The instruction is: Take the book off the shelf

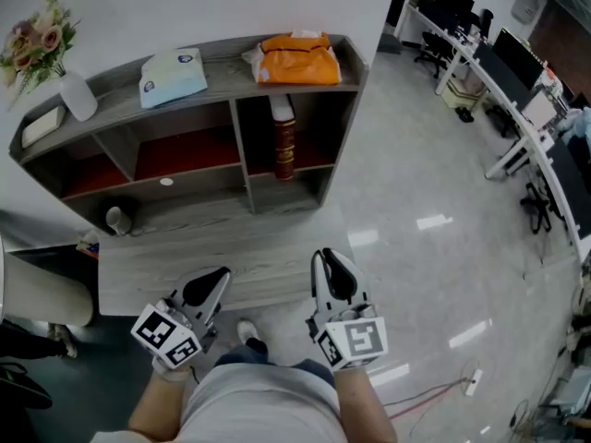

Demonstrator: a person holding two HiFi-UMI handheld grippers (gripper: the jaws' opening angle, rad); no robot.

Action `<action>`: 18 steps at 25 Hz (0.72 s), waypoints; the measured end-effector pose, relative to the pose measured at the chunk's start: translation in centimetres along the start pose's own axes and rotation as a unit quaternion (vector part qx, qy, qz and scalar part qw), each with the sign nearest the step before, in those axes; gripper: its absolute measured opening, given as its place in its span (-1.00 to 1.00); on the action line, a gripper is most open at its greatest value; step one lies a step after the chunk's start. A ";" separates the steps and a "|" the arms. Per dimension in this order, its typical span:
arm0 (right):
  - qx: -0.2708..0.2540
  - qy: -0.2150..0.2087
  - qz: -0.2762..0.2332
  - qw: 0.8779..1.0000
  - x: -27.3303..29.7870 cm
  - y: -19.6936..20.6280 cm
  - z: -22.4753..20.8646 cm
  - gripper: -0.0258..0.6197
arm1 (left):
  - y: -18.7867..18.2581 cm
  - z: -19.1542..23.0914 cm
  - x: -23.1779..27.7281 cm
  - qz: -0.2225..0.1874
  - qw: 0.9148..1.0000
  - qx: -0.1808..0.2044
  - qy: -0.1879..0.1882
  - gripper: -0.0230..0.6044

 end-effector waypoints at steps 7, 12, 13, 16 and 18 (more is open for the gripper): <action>-0.036 0.027 -0.012 0.999 7.3 -0.2 1.5 -0.80 | -1.6 7.4 -1.3 -0.008 1.000 -0.001 -0.001 -0.87; -0.053 0.044 -0.009 0.998 11.4 0.5 1.4 -0.72 | -2.1 10.8 -2.5 -0.010 1.000 -0.001 -0.012 -0.87; -0.051 0.046 -0.009 0.998 12.1 0.6 1.3 -0.66 | -2.2 11.1 -2.8 -0.010 1.000 -0.001 -0.015 -0.87; -0.052 0.049 -0.004 0.997 14.1 1.3 0.9 -0.49 | -2.4 11.9 -3.6 -0.011 1.000 0.001 -0.028 -0.87; -0.061 0.052 0.003 0.997 15.5 1.7 0.5 -0.36 | -2.5 12.3 -4.0 -0.013 0.999 0.001 -0.043 -0.87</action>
Point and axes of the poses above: the fingertips, and each gripper's own axes: x forward along the fingers, z to its left, y out of its underside, the point moved 10 cm from there along -x, backward along the fingers, and after that the axes turned 6 degrees about -z, right-handed, at the moved point
